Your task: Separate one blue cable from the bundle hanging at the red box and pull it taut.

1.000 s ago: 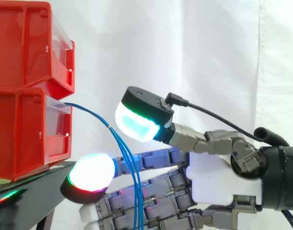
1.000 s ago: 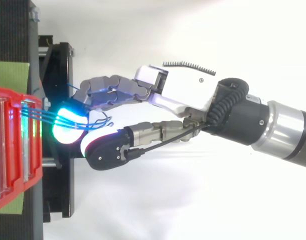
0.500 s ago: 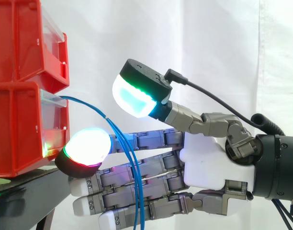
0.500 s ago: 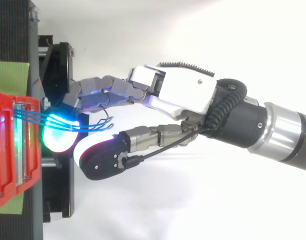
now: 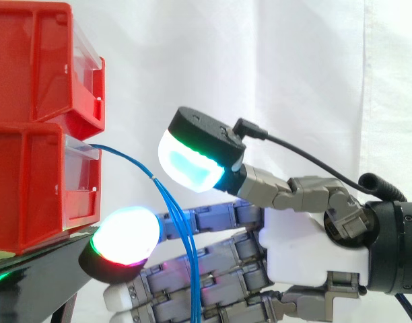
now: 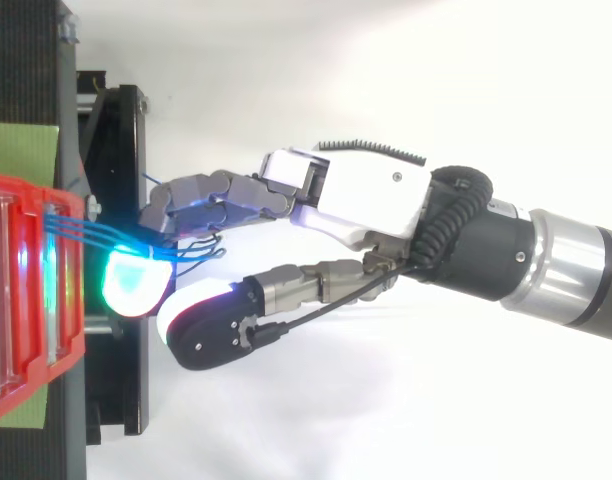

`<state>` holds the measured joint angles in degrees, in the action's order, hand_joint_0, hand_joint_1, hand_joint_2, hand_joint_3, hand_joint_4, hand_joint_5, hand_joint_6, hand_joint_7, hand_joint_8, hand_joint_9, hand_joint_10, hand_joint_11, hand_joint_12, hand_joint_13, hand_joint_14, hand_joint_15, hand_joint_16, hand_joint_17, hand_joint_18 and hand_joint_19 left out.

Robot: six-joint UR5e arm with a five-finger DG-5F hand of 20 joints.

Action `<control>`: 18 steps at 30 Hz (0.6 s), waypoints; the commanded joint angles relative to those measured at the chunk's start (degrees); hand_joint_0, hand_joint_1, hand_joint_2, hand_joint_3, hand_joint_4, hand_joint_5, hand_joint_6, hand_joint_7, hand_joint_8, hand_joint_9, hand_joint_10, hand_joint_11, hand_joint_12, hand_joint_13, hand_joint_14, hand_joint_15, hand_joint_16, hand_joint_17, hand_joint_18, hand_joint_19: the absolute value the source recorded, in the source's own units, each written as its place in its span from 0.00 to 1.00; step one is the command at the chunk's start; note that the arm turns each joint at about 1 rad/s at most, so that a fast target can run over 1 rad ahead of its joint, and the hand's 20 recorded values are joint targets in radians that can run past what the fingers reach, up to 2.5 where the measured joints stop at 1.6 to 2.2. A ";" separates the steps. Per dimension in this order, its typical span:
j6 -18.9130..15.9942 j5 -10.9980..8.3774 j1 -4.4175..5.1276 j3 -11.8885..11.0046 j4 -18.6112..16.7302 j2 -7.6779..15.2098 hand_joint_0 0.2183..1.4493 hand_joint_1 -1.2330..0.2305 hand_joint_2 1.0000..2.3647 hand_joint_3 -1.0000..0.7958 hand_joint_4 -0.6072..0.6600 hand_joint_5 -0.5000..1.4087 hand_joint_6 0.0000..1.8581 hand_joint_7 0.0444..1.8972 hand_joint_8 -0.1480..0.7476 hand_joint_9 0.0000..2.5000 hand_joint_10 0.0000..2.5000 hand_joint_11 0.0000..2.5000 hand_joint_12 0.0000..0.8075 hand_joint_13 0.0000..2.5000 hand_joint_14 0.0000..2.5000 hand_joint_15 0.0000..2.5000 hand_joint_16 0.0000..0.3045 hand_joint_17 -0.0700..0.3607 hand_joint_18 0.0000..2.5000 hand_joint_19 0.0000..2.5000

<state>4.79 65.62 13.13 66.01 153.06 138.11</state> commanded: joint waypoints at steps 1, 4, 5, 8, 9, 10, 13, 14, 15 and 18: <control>-1.01 0.03 -0.21 0.00 1.28 0.05 0.28 0.50 0.00 0.28 0.70 0.18 0.27 0.50 0.47 0.26 0.01 0.17 0.38 0.19 0.00 0.09 0.12 0.36 0.15 0.15; -1.98 -0.06 -0.21 0.00 1.37 0.05 0.28 0.50 0.00 0.28 0.70 0.18 0.27 0.50 0.47 0.26 0.01 0.17 0.38 0.19 0.00 0.09 0.12 0.36 0.15 0.15; -2.06 -0.06 -0.30 0.00 1.45 -0.04 0.28 0.50 0.00 0.28 0.70 0.18 0.27 0.50 0.47 0.26 0.01 0.17 0.38 0.19 0.00 0.09 0.12 0.36 0.15 0.15; -2.06 0.03 -0.39 0.00 1.45 0.05 0.28 0.50 0.00 0.28 0.69 0.18 0.27 0.50 0.47 0.26 0.01 0.17 0.38 0.19 0.00 0.09 0.12 0.36 0.15 0.15; -1.98 0.03 -0.48 0.00 1.45 0.05 0.28 0.50 0.00 0.28 0.70 0.18 0.27 0.50 0.47 0.26 0.01 0.17 0.38 0.19 0.00 0.09 0.12 0.36 0.15 0.15; -1.98 0.12 -0.39 0.00 1.45 0.05 0.28 0.50 0.00 0.28 0.69 0.18 0.27 0.50 0.47 0.26 0.01 0.17 0.38 0.19 0.00 0.09 0.12 0.36 0.15 0.15; -1.98 0.12 -0.56 0.00 1.54 0.05 0.28 0.50 0.00 0.28 0.69 0.18 0.27 0.50 0.47 0.26 0.01 0.17 0.38 0.19 0.00 0.09 0.12 0.36 0.15 0.15; -1.98 0.12 -0.65 0.00 1.89 0.05 0.28 0.50 0.00 0.28 0.70 0.18 0.27 0.50 0.47 0.26 0.01 0.17 0.38 0.19 0.00 0.09 0.12 0.36 0.15 0.15; -1.98 0.21 -0.65 0.09 2.16 0.05 0.28 0.50 0.00 0.28 0.70 0.18 0.27 0.50 0.47 0.26 0.01 0.17 0.38 0.19 0.00 0.09 0.12 0.36 0.15 0.15; -2.24 0.30 -0.92 0.00 3.12 -0.04 0.28 0.50 0.00 0.28 0.70 0.18 0.27 0.50 0.47 0.26 0.01 0.17 0.38 0.19 0.00 0.09 0.12 0.36 0.15 0.15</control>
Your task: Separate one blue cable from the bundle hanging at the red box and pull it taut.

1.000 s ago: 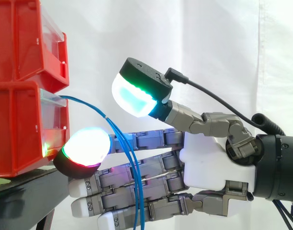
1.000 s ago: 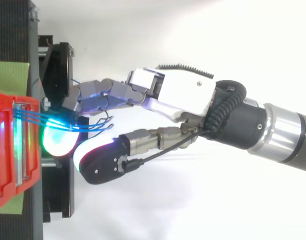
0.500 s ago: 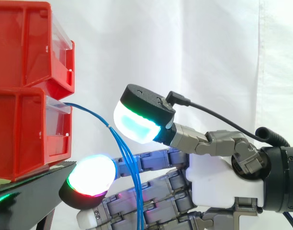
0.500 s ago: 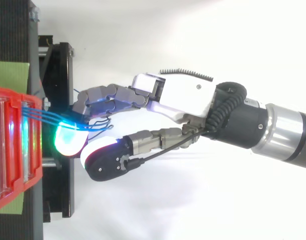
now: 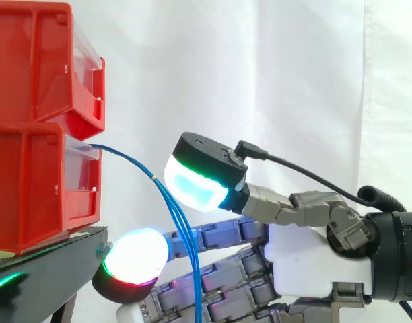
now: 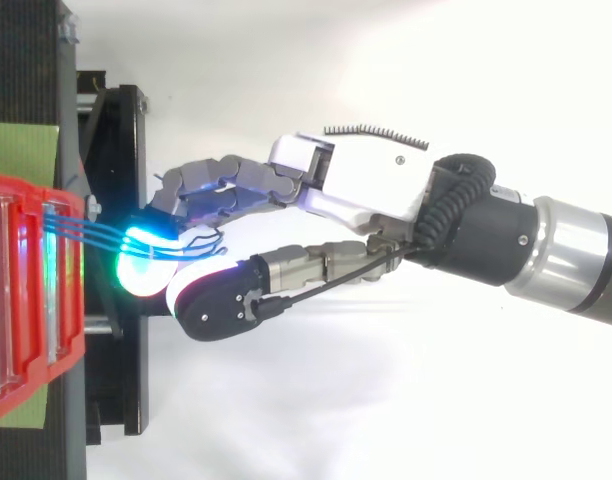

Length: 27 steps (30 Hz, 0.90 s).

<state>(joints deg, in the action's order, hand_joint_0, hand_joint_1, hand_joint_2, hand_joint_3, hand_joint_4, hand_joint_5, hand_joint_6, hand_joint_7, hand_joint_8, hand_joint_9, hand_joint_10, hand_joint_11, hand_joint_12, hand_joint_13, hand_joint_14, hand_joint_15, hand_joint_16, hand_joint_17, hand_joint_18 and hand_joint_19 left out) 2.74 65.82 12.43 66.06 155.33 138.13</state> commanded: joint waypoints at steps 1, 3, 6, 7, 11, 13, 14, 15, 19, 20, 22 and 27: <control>-0.28 0.10 -0.30 -0.06 1.38 -0.06 0.28 0.50 0.00 0.28 0.70 0.18 0.27 0.50 0.47 0.26 0.01 0.17 0.38 0.19 0.00 0.09 0.12 0.36 0.15 0.15; -0.46 0.28 -0.48 -0.06 2.35 -0.06 0.28 0.50 0.00 0.28 0.70 0.18 0.27 0.50 0.47 0.26 0.01 0.17 0.38 0.19 0.00 0.09 0.12 0.36 0.15 0.15; -0.63 0.98 -0.56 0.03 3.49 -0.14 0.28 0.50 0.00 0.28 0.70 0.18 0.27 0.50 0.47 0.26 0.01 0.17 0.38 0.20 0.00 0.09 0.12 0.36 0.15 0.15; -0.81 1.68 -0.65 -0.06 4.11 -0.14 0.28 0.50 0.00 0.28 0.70 0.18 0.27 0.50 0.47 0.26 0.01 0.17 0.38 0.20 0.00 0.09 0.12 0.36 0.15 0.15; -0.98 4.06 -0.83 0.03 5.08 -0.23 0.28 0.51 0.00 0.28 0.69 0.18 0.27 0.50 0.47 0.26 0.01 0.17 0.38 0.20 0.00 0.10 0.12 0.35 0.16 0.16; -0.98 5.38 -1.00 0.03 5.34 -0.23 0.28 0.50 0.00 0.28 0.69 0.18 0.27 0.50 0.47 0.26 0.01 0.17 0.38 0.21 0.00 0.10 0.12 0.35 0.16 0.16; -0.98 6.08 -1.27 -0.06 5.43 -0.23 0.28 0.51 0.00 0.28 0.69 0.18 0.27 0.50 0.47 0.26 0.01 0.17 0.38 0.21 0.00 0.10 0.12 0.35 0.16 0.16; -1.07 6.34 -1.35 -0.06 5.43 -0.23 0.28 0.50 0.00 0.28 0.70 0.18 0.27 0.50 0.47 0.26 0.01 0.17 0.38 0.21 0.00 0.10 0.12 0.35 0.16 0.16; -1.07 7.49 -1.79 -0.06 5.43 -0.23 0.28 0.50 0.00 0.28 0.70 0.18 0.27 0.50 0.47 0.27 0.01 0.17 0.38 0.21 0.00 0.10 0.12 0.35 0.16 0.16; -0.98 7.66 -1.79 -0.06 5.43 -0.23 0.28 0.50 0.00 0.28 0.69 0.18 0.27 0.50 0.47 0.27 0.01 0.17 0.38 0.21 0.00 0.10 0.12 0.35 0.16 0.16; -0.81 7.92 -1.88 -0.06 5.43 -0.32 0.28 0.50 0.00 0.28 0.70 0.18 0.27 0.50 0.47 0.27 0.01 0.17 0.38 0.21 0.00 0.10 0.12 0.35 0.16 0.16; -0.72 7.92 -1.97 -0.06 5.25 -0.32 0.28 0.51 0.00 0.28 0.69 0.18 0.27 0.50 0.47 0.27 0.01 0.17 0.38 0.22 0.00 0.11 0.12 0.35 0.16 0.16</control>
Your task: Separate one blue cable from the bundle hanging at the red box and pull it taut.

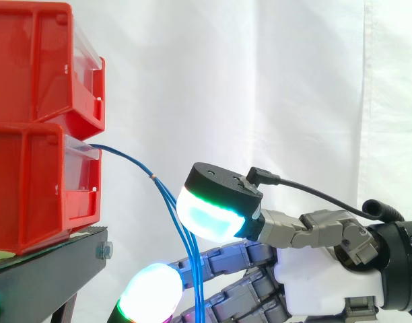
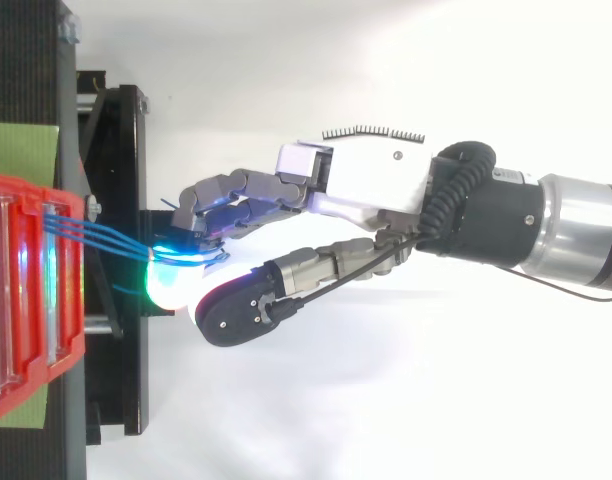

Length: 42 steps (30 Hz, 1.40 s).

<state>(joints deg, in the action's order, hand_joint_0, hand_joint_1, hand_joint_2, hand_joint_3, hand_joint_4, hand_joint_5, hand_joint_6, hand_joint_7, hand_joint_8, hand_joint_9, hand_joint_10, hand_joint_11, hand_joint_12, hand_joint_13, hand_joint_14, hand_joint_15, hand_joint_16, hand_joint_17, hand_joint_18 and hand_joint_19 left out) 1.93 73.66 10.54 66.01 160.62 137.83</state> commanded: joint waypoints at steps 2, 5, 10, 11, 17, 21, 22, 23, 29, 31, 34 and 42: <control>0.09 0.08 -0.09 0.00 -0.05 -0.02 0.28 0.50 0.00 0.28 0.69 0.18 0.27 0.50 0.47 0.27 0.01 0.17 0.38 0.22 0.00 0.11 0.12 0.35 0.16 0.16; 0.09 0.08 -0.09 0.09 0.04 -0.10 0.28 0.51 0.00 0.28 0.70 0.18 0.27 0.50 0.47 0.27 0.01 0.17 0.37 0.22 0.00 0.11 0.12 0.35 0.16 0.16; 0.45 0.08 -0.17 0.00 0.13 -1.16 0.28 0.51 0.00 0.28 0.69 0.18 0.27 0.50 0.47 0.27 0.01 0.17 0.37 0.22 0.00 0.11 0.12 0.35 0.16 0.16; 1.24 0.08 -0.17 0.09 0.13 -1.86 0.28 0.51 0.00 0.28 0.69 0.18 0.27 0.50 0.47 0.27 0.01 0.17 0.37 0.22 0.00 0.11 0.12 0.35 0.16 0.16; 1.50 0.08 -0.52 0.09 0.48 -2.04 0.28 0.51 0.00 0.28 0.69 0.18 0.27 0.50 0.47 0.27 0.01 0.17 0.38 0.23 0.00 0.11 0.12 0.35 0.16 0.16; 1.41 0.08 -0.88 0.00 0.48 -2.21 0.28 0.51 0.00 0.28 0.70 0.18 0.27 0.50 0.47 0.27 0.01 0.17 0.38 0.23 0.00 0.12 0.12 0.35 0.16 0.16; 1.41 0.08 -0.88 0.00 0.57 -2.39 0.28 0.51 0.00 0.28 0.69 0.18 0.27 0.50 0.47 0.27 0.01 0.17 0.38 0.23 0.00 0.11 0.12 0.35 0.16 0.16; 1.41 -0.01 -0.96 0.00 0.48 -2.39 0.28 0.51 0.00 0.28 0.70 0.18 0.27 0.50 0.47 0.27 0.01 0.17 0.38 0.23 0.00 0.11 0.12 0.35 0.16 0.16; 1.32 0.08 -1.40 0.00 0.57 -2.65 0.28 0.51 0.00 0.28 0.69 0.18 0.27 0.50 0.47 0.27 0.01 0.17 0.38 0.23 0.00 0.11 0.12 0.35 0.16 0.16; 1.32 0.08 -1.67 0.00 0.57 -2.65 0.28 0.51 0.00 0.28 0.69 0.18 0.27 0.50 0.47 0.27 0.01 0.17 0.38 0.24 0.00 0.12 0.12 0.35 0.16 0.16; 1.32 -0.01 -1.76 0.00 0.57 -2.65 0.28 0.51 0.00 0.28 0.69 0.18 0.27 0.50 0.47 0.28 0.01 0.17 0.38 0.24 0.00 0.12 0.12 0.35 0.16 0.16; 1.68 -0.27 -1.76 0.00 0.39 -2.74 0.29 0.50 0.00 0.28 0.69 0.18 0.27 0.51 0.47 0.28 0.01 0.18 0.37 0.24 0.00 0.12 0.12 0.35 0.16 0.16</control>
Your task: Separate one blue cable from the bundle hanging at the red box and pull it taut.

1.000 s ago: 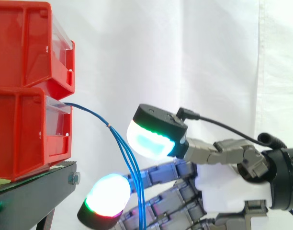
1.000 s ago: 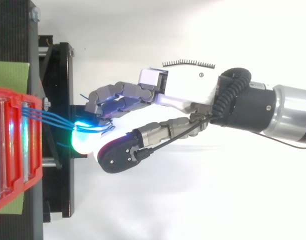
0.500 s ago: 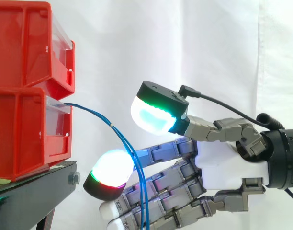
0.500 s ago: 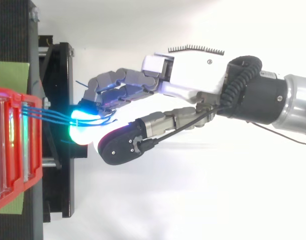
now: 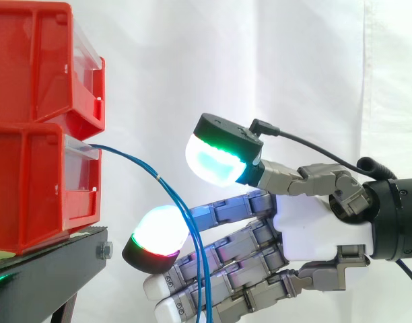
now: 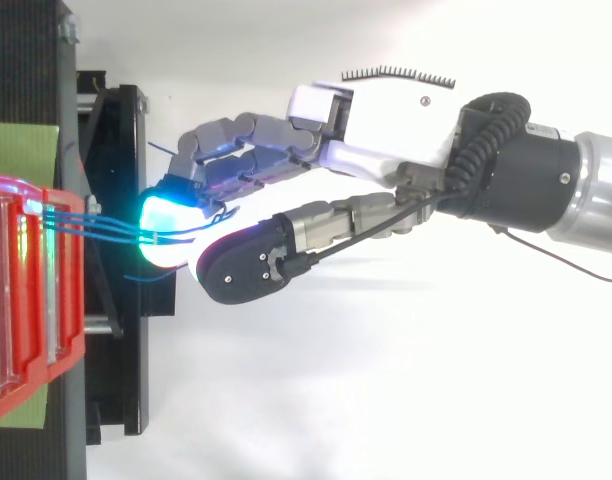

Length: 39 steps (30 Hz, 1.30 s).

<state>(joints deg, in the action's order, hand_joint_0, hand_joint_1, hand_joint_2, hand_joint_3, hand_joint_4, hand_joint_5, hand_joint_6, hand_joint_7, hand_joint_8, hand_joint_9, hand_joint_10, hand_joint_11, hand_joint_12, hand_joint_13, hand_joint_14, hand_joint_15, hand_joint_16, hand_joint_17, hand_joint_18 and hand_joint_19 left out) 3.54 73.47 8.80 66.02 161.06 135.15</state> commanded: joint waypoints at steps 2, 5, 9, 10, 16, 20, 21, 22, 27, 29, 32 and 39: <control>0.06 -0.08 -0.01 0.08 -0.05 0.02 0.30 0.49 0.00 0.29 0.68 0.18 0.27 0.53 0.47 0.28 0.01 0.18 0.37 0.24 0.00 0.12 0.12 0.35 0.16 0.16; 0.06 -0.08 -0.01 -0.01 -0.05 -0.07 0.30 0.49 0.00 0.30 0.67 0.18 0.27 0.55 0.46 0.28 0.01 0.18 0.37 0.24 0.00 0.12 0.12 0.35 0.16 0.16; 0.15 -0.08 -0.01 -0.01 -0.14 0.02 0.31 0.48 0.00 0.31 0.66 0.19 0.27 0.57 0.47 0.29 0.01 0.18 0.37 0.24 0.00 0.12 0.12 0.35 0.16 0.16; 0.15 -0.08 -0.01 -0.01 -0.14 0.02 0.31 0.48 0.00 0.31 0.66 0.19 0.27 0.57 0.46 0.29 0.01 0.18 0.37 0.24 0.00 0.12 0.11 0.35 0.16 0.16; 0.06 -0.08 -0.01 -0.01 -0.31 0.02 0.31 0.49 0.00 0.31 0.65 0.19 0.27 0.59 0.46 0.29 0.01 0.18 0.37 0.25 0.00 0.12 0.11 0.35 0.16 0.16; -0.20 0.10 -0.01 -0.01 -0.22 0.02 0.31 0.49 0.00 0.31 0.64 0.19 0.27 0.61 0.47 0.30 0.01 0.19 0.37 0.25 0.00 0.13 0.11 0.35 0.16 0.16; -0.29 0.10 -0.01 -0.01 -0.22 0.02 0.31 0.49 0.00 0.31 0.64 0.19 0.27 0.61 0.47 0.30 0.01 0.19 0.37 0.25 0.01 0.13 0.11 0.35 0.16 0.16; -0.29 0.10 -0.01 -0.01 -0.14 -0.07 0.31 0.49 0.00 0.31 0.63 0.20 0.27 0.61 0.47 0.30 0.01 0.19 0.37 0.25 0.01 0.13 0.12 0.35 0.16 0.16; -0.20 0.18 -0.01 -0.01 -0.05 -0.51 0.31 0.50 0.00 0.31 0.62 0.20 0.27 0.63 0.47 0.30 0.01 0.19 0.37 0.25 0.01 0.13 0.11 0.35 0.17 0.16; -0.11 0.10 -0.01 -0.01 -0.05 -0.68 0.31 0.49 0.00 0.31 0.61 0.20 0.27 0.66 0.47 0.31 0.01 0.20 0.37 0.26 0.01 0.13 0.11 0.34 0.17 0.16; -0.02 0.10 -0.01 -0.01 -0.05 -0.68 0.32 0.49 0.01 0.32 0.59 0.20 0.28 0.65 0.47 0.31 0.01 0.20 0.37 0.26 0.00 0.13 0.11 0.34 0.17 0.16; 0.06 0.01 0.07 -0.01 -0.14 -0.68 0.32 0.48 0.01 0.35 0.58 0.19 0.34 0.58 0.47 0.31 0.01 0.20 0.38 0.26 0.01 0.13 0.11 0.34 0.17 0.16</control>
<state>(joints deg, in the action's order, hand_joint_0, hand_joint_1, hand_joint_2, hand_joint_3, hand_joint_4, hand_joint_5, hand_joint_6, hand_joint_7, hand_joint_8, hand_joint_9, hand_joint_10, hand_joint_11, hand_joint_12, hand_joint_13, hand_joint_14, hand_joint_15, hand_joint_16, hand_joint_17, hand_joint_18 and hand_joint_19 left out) 3.53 73.54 8.80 66.01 160.95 134.49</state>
